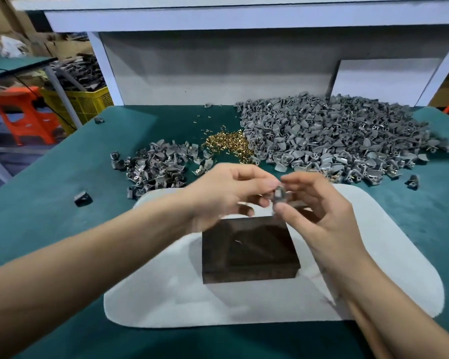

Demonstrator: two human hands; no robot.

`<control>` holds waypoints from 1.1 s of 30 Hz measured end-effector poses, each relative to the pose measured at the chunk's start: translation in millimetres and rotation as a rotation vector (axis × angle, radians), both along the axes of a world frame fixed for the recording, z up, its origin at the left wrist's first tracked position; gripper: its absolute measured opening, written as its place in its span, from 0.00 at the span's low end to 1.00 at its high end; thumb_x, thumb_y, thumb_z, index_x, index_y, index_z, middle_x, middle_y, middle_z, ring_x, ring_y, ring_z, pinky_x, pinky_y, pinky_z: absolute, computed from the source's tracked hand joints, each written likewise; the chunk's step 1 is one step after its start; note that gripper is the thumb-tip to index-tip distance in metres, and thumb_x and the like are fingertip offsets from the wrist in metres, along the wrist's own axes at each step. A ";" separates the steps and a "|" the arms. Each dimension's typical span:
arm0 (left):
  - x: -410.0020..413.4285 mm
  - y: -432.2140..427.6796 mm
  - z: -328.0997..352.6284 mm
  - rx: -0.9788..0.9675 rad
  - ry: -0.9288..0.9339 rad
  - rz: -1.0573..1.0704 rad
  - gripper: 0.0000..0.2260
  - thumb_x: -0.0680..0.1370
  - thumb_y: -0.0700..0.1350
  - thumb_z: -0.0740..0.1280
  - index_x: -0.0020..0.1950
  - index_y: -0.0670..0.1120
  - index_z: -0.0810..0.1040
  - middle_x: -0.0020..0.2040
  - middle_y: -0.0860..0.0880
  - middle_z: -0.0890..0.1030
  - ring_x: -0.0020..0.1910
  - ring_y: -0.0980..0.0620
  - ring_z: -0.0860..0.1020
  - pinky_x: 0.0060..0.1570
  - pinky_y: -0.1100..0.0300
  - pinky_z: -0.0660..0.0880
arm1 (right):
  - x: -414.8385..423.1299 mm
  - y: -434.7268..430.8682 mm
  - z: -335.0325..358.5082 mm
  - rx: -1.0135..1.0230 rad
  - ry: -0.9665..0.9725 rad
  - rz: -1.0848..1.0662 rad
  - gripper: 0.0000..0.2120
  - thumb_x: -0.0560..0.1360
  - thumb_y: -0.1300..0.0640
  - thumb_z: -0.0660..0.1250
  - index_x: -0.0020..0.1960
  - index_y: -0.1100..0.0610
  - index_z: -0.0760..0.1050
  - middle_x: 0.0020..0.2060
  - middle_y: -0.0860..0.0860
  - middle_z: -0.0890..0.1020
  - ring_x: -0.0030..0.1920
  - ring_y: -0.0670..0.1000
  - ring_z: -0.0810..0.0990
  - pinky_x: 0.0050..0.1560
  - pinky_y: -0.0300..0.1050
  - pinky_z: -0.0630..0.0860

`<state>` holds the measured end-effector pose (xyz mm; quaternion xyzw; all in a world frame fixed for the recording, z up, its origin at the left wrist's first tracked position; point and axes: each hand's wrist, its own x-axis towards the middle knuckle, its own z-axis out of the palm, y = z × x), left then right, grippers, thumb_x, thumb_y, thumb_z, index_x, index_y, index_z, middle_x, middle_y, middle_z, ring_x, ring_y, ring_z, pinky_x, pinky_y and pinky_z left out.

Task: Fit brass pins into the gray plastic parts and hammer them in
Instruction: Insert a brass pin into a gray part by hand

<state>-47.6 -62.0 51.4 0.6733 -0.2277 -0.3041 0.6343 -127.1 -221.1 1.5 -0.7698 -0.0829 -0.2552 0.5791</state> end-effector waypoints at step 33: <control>-33.8 -3.0 -34.8 -0.070 -0.262 0.392 0.03 0.70 0.40 0.74 0.36 0.45 0.83 0.50 0.51 0.82 0.37 0.56 0.81 0.38 0.65 0.77 | -9.2 14.9 0.7 -0.366 -0.235 -0.169 0.10 0.70 0.62 0.72 0.50 0.55 0.77 0.41 0.49 0.81 0.41 0.44 0.80 0.45 0.38 0.77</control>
